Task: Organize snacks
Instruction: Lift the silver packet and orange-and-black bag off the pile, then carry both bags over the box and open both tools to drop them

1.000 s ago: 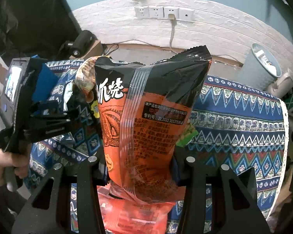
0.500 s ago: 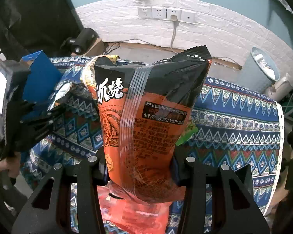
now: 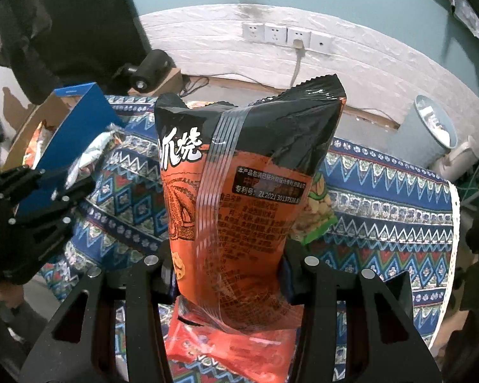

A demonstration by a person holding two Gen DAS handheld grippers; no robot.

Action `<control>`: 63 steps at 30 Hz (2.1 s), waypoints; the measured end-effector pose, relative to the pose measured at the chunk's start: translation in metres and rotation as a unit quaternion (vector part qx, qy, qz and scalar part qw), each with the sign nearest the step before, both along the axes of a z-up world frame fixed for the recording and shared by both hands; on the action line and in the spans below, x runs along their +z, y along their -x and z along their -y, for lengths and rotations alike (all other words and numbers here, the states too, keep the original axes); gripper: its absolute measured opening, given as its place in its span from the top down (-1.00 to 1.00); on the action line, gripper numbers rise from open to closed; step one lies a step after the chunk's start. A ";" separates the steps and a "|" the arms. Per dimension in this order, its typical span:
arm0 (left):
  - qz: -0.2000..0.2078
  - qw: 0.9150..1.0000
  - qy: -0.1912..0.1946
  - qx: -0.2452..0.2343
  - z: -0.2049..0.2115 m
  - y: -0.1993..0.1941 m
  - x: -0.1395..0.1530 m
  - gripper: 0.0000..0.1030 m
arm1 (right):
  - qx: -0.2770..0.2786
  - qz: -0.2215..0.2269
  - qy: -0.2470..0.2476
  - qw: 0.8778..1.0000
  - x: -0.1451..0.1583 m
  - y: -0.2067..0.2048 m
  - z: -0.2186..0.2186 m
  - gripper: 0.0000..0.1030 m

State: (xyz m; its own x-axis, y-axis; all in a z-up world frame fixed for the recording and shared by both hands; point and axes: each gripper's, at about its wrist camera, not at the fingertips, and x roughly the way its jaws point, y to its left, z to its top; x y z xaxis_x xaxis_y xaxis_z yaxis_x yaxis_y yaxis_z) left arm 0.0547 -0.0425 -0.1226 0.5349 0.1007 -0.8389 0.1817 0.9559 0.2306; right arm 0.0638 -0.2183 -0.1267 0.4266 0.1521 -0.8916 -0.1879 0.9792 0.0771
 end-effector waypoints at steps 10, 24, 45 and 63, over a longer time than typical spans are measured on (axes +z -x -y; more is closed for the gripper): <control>0.052 0.998 0.006 -0.019 -0.006 0.024 0.043 0.44 | 0.010 0.016 0.013 1.000 0.024 0.012 -0.016 0.11; 0.106 0.994 0.015 -0.021 -0.024 0.035 0.093 0.44 | 0.025 0.053 -0.008 0.998 0.067 0.009 -0.039 0.11; 0.139 0.989 0.030 0.048 -0.119 0.036 0.120 0.44 | 0.100 0.083 -0.015 0.991 0.101 -0.033 -0.142 0.11; 0.117 0.983 0.021 0.142 -0.212 0.034 0.096 0.44 | 0.177 0.074 -0.019 0.981 0.095 -0.065 -0.254 0.11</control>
State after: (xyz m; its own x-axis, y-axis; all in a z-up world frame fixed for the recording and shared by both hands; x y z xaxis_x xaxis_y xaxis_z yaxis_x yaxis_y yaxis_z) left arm 0.0211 0.1691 -0.0265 0.6689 0.2405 -0.7033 -0.1462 0.9703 0.1927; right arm 0.1285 0.0361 -0.0313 0.4654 0.3464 -0.8145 -0.5278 0.8473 0.0587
